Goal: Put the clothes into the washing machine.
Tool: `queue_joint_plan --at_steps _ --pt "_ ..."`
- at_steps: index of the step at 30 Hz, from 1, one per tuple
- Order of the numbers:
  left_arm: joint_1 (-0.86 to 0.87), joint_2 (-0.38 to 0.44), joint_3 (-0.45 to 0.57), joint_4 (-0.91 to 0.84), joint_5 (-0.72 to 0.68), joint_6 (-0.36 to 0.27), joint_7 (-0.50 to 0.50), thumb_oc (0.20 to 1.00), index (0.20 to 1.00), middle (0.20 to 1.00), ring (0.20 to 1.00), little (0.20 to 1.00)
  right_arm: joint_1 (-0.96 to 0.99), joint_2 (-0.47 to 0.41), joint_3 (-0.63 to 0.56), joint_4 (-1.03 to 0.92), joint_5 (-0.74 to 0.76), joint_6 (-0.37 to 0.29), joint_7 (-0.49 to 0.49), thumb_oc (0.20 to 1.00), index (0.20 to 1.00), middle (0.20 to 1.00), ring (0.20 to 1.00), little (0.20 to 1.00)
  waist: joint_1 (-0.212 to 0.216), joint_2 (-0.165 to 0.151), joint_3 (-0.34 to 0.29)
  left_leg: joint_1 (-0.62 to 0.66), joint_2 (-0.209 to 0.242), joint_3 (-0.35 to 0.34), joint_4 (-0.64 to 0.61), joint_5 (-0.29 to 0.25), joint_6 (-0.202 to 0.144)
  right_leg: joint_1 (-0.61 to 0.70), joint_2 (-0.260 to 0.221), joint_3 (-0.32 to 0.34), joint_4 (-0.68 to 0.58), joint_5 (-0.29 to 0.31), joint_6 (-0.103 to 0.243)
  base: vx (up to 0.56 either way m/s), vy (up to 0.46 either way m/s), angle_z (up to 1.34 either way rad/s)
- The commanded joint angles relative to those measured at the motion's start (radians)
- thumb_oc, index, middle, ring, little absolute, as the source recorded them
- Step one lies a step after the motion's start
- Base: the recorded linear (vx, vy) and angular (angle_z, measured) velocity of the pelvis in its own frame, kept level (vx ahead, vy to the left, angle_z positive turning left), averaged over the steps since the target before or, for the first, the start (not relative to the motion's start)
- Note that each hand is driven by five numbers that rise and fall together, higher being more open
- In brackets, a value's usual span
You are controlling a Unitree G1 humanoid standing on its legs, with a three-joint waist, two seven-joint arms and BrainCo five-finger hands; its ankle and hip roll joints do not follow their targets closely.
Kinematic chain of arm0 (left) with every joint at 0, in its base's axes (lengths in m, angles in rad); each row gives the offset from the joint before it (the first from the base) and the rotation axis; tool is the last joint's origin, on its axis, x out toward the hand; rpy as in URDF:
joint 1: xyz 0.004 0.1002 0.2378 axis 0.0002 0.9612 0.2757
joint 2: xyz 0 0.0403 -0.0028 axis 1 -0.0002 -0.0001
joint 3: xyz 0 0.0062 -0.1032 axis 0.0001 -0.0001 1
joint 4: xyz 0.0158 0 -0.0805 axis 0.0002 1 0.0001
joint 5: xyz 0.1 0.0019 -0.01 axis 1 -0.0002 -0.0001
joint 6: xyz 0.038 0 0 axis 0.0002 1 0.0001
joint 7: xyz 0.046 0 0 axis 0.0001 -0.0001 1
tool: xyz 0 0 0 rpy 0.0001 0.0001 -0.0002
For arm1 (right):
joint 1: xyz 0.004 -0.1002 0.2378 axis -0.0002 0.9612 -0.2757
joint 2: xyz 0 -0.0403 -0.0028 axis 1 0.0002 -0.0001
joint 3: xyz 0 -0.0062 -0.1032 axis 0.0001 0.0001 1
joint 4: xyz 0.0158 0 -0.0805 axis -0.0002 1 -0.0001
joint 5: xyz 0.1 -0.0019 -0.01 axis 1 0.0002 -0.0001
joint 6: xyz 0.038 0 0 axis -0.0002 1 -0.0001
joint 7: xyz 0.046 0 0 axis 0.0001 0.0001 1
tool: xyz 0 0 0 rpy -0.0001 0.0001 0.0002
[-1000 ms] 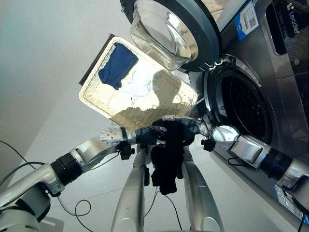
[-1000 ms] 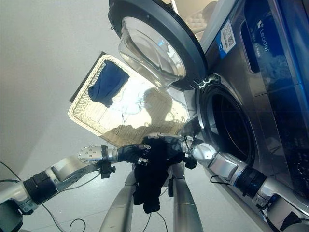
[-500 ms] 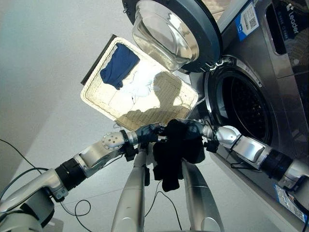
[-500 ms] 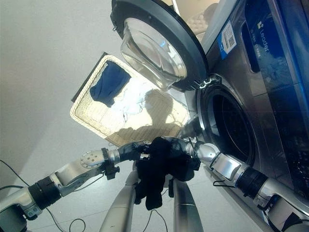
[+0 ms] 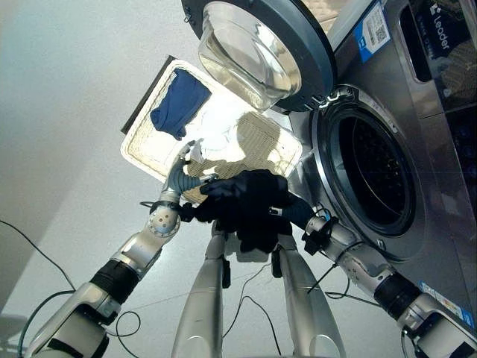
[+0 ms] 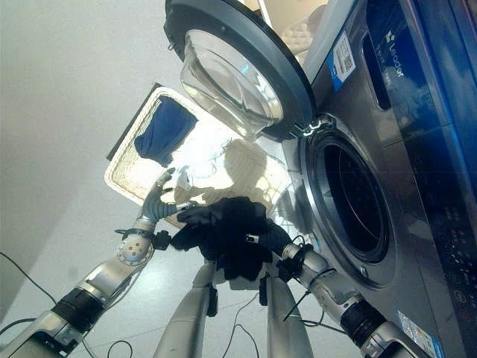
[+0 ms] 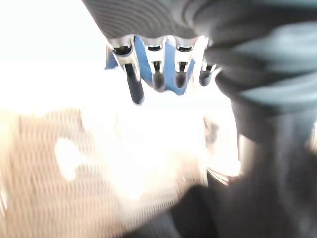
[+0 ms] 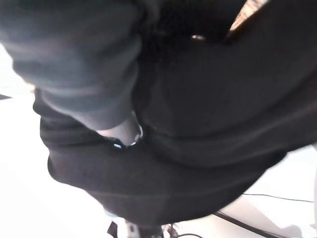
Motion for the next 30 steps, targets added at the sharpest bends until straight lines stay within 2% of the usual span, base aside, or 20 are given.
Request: queue_joint_plan --at_steps 1,2,3,5,6,7,9,11,13,17,19,20,22,24,25,26,30 --pt "-0.005 -0.033 0.048 0.002 0.014 0.0 0.076 1.0 1.0 1.0 1.0 1.0 -0.004 0.025 -0.033 -0.06 0.139 -0.016 0.011 0.2 0.2 0.2 0.2 0.2 -0.017 0.043 -0.022 -0.058 -0.057 0.023 -0.027 0.096 0.055 0.029 0.01 -0.084 -0.022 0.032 0.039 0.02 0.036 -0.08" --pt "-0.006 -0.036 0.051 0.01 0.008 -0.001 0.077 1.0 1.0 1.0 1.0 1.0 -0.002 0.03 -0.038 -0.055 0.153 -0.016 0.013 0.2 0.2 0.2 0.2 0.2 -0.018 0.045 -0.022 -0.059 -0.057 0.024 -0.025 0.095 0.055 0.027 0.01 -0.083 -0.02 0.031 0.039 0.03 0.061 -0.11" --pt "-0.004 -0.052 0.063 0.041 -0.02 -0.01 0.098 1.0 1.0 1.0 1.0 1.0 0.009 0.059 -0.065 -0.038 0.249 -0.014 0.011 0.2 0.2 0.2 0.2 0.2 -0.024 0.053 -0.022 -0.06 -0.057 0.032 -0.02 0.092 0.054 0.023 0.008 -0.077 -0.015 0.029 0.039 0.03 0.055 -0.1" --pt "-0.003 -0.058 0.067 0.05 -0.036 -0.016 0.1 1.0 1.0 1.0 1.0 1.0 0.013 0.069 -0.073 -0.032 0.277 -0.012 0.013 0.2 0.2 0.2 0.2 0.2 -0.026 0.055 -0.022 -0.059 -0.056 0.034 -0.02 0.091 0.054 0.024 0.008 -0.076 -0.015 0.028 0.039 0.03 0.048 -0.09" --pt "0.008 -0.088 0.09 0.086 -0.088 -0.047 0.124 1.0 1.0 1.0 1.0 1.0 0.028 0.112 -0.109 -0.005 0.431 -0.012 0.021 0.2 0.2 0.2 0.2 0.2 -0.033 0.062 -0.022 -0.056 -0.056 0.042 -0.016 0.084 0.053 0.024 0.007 -0.069 -0.011 0.024 0.039 0.03 0.048 -0.13" --pt "0.009 -0.093 0.093 0.091 -0.102 -0.054 0.131 1.0 1.0 1.0 1.0 1.0 0.03 0.119 -0.115 -0.001 0.467 -0.016 0.021 0.2 0.2 0.2 0.2 0.2 -0.034 0.063 -0.022 -0.055 -0.056 0.043 -0.016 0.083 0.052 0.023 0.007 -0.068 -0.011 0.023 0.039 0.03 0.065 -0.13" --pt "0.026 -0.131 0.124 0.132 -0.131 -0.092 0.141 1.0 1.0 1.0 1.0 1.0 0.048 0.162 -0.161 0.033 0.597 -0.063 0.024 0.2 0.2 0.2 0.2 0.2 -0.041 0.073 -0.022 -0.054 -0.056 0.054 -0.013 0.076 0.052 0.02 0.005 -0.061 -0.005 0.018 0.039 0.02 0.052 -0.05" --pt "0.034 -0.142 0.133 0.147 -0.142 -0.106 0.148 1.0 1.0 1.0 1.0 1.0 0.053 0.178 -0.183 0.042 0.657 -0.09 0.023 0.2 0.2 0.2 0.2 0.2 -0.044 0.078 -0.022 -0.053 -0.056 0.058 -0.012 0.074 0.051 0.018 0.004 -0.058 -0.003 0.018 0.039 0.03 0.058 -0.08" --pt "0.058 -0.176 0.159 0.195 -0.173 -0.144 0.147 1.0 1.0 1.0 1.0 1.0 0.068 0.212 -0.264 0.075 0.833 -0.179 0.014 0.2 0.2 0.2 0.2 0.2 -0.053 0.096 -0.022 -0.043 -0.056 0.073 -0.017 0.068 0.05 0.019 0.003 -0.047 -0.001 0.012 0.041 0.04 0.105 -0.07" --pt "0.081 -0.216 0.178 0.262 -0.227 -0.188 0.119 1.0 1.0 1.0 1.0 1.0 0.071 0.243 -0.386 0.111 1.023 -0.286 -0.003 0.2 0.2 0.2 0.2 0.2 -0.067 0.12 -0.022 -0.034 -0.057 0.091 -0.014 0.057 0.048 0.018 0.001 -0.033 0.005 0.005 0.042 0.04 0.092 -0.07" --pt "0.084 -0.233 0.183 0.308 -0.257 -0.211 0.091 1.0 1.0 1.0 1.0 1.0 0.046 0.251 -0.476 0.126 1.11 -0.388 -0.074 0.2 0.2 0.2 0.2 0.2 -0.074 0.139 -0.022 -0.029 -0.058 0.102 -0.009 0.047 0.047 0.016 -0.003 -0.025 0.009 -0.001 0.044 0.06 0.105 -0.13" --pt "0.083 -0.245 0.183 0.337 -0.266 -0.22 0.067 1.0 1.0 1.0 1.0 1.0 0.01 0.236 -0.552 0.155 1.13 -0.446 -0.156 0.2 0.2 0.2 0.2 0.2 -0.076 0.152 -0.022 -0.026 -0.061 0.109 -0.001 0.039 0.047 0.017 -0.009 -0.022 0.01 -0.004 0.046 0.06 0.08 -0.15" --pt "0.084 -0.253 0.179 0.35 -0.269 -0.224 0.051 1.0 1.0 1.0 1.0 1.0 -0.031 0.216 -0.62 0.165 1.137 -0.497 -0.224 0.2 0.2 0.2 0.2 0.2 -0.076 0.164 -0.022 -0.024 -0.064 0.115 0.005 0.031 0.046 0.019 -0.014 -0.019 0.01 -0.006 0.048 0.05 0.064 -0.15" --pt "0.088 -0.264 0.166 0.366 -0.271 -0.226 0.02 1.0 1.0 1.0 1.0 1.0 -0.112 0.163 -0.719 0.181 1.122 -0.633 -0.325 0.2 0.2 0.2 0.2 0.2 -0.071 0.185 -0.022 -0.019 -0.07 0.119 0.014 0.019 0.045 0.022 -0.021 -0.017 0.013 -0.013 0.052 0.04 0.065 -0.12" --pt "0.087 -0.265 0.165 0.366 -0.271 -0.227 0.016 1.0 1.0 1.0 1.0 1.0 -0.122 0.157 -0.728 0.18 1.12 -0.662 -0.337 0.2 0.2 0.2 0.2 0.2 -0.07 0.187 -0.022 -0.026 -0.071 0.121 0.016 0.024 0.046 0.016 -0.022 -0.016 0.012 -0.007 0.051 0.02 0.057 -0.07" --pt "0.096 -0.267 0.152 0.368 -0.275 -0.232 0.002 1.0 1.0 1.0 1.0 1.0 -0.163 0.128 -0.773 0.188 1.11 -0.73 -0.388 0.2 0.2 0.2 0.2 0.2 -0.068 0.198 -0.022 -0.023 -0.075 0.122 0.02 0.019 0.046 0.019 -0.026 -0.015 0.014 -0.009 0.054 0.03 0.047 -0.01" --pt "0.11 -0.263 0.11 0.361 -0.289 -0.229 -0.028 1.0 1.0 1.0 1.0 1.0 -0.262 0.027 -0.861 0.243 1.05 -0.88 -0.501 0.2 0.2 0.2 0.2 0.2 -0.06 0.227 -0.022 -0.013 -0.084 0.124 0.031 0.008 0.047 0.027 -0.036 -0.005 0.022 -0.015 0.059 0.04 0.05 -0.07"
